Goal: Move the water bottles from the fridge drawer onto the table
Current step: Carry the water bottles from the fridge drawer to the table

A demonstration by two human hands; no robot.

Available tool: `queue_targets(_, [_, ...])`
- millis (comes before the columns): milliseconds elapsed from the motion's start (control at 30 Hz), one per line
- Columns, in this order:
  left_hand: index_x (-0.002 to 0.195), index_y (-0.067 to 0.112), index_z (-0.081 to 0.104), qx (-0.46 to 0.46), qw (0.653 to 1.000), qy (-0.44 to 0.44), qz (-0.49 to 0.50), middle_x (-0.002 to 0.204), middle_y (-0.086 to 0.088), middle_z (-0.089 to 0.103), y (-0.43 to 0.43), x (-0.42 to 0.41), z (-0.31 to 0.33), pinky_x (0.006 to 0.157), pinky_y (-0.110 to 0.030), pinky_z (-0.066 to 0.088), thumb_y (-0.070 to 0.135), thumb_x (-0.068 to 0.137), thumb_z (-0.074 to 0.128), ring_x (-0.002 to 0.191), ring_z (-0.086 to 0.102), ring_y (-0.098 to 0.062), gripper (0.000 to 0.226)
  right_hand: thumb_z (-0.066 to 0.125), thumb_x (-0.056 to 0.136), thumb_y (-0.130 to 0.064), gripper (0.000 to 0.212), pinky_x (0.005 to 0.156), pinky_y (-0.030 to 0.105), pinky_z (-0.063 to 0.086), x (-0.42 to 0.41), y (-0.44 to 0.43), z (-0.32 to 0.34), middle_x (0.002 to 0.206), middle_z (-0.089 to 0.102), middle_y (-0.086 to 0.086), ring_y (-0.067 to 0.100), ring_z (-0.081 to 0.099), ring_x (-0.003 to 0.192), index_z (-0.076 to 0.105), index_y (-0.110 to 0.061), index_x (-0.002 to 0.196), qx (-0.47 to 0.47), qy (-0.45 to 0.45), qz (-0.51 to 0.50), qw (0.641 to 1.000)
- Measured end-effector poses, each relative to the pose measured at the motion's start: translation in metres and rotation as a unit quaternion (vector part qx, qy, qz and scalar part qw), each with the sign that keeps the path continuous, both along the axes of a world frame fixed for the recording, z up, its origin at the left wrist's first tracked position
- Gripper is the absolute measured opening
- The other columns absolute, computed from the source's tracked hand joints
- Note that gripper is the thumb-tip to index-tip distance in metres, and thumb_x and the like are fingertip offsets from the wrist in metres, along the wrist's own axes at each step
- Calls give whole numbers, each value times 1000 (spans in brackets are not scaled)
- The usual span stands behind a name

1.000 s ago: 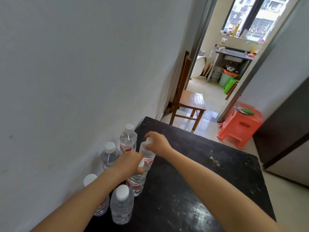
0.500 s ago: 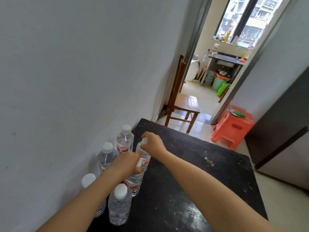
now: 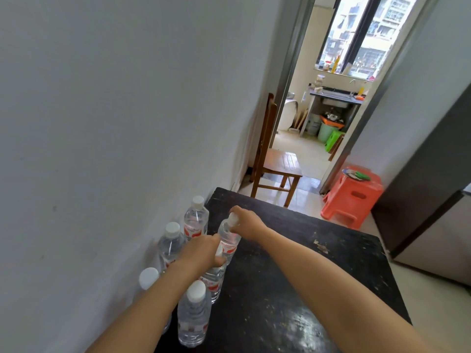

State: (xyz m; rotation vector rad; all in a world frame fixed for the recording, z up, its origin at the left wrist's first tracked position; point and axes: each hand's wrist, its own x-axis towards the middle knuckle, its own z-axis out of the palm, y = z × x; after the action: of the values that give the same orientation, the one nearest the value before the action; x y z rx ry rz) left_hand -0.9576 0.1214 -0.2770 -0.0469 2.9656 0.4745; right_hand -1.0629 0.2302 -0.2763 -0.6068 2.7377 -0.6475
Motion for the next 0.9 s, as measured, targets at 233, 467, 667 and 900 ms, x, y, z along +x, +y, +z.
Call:
queue_targets(233, [121,21,46,1,1000,0,14,116,-4,61,-1,-4,-9,81,-26,44,38,89,54,103,61,-20,38,47,91,-10,44,101,39,41,-5,-19,6,132,49,14,31,49,120,40,-16,134,52,10,24,998])
queue_targets(467, [119,18,47,5,1000,10,5,115,-4,61,-2,-6,-13,78,-23,41,34,89,54,103,61,-20,34,58,90,-21,71,104,40,39,0,-6,5,148,35,9,31,40,131,15,-30,146,26,25,0,999])
queue_targets(667, [119,17,48,-54,999,1,-7,110,-8,63,4,0,-6,74,-27,46,37,89,54,96,62,-22,37,55,91,-26,65,105,40,40,18,64,9,149,33,7,29,41,131,20,-25,146,9,41,-62,997])
queue_targets(900, [130,19,41,-160,980,110,-37,131,-8,48,44,-2,37,86,-32,47,55,89,44,116,50,-25,55,56,91,-25,54,103,34,40,54,166,36,144,42,2,23,46,128,34,-23,140,5,100,-133,986])
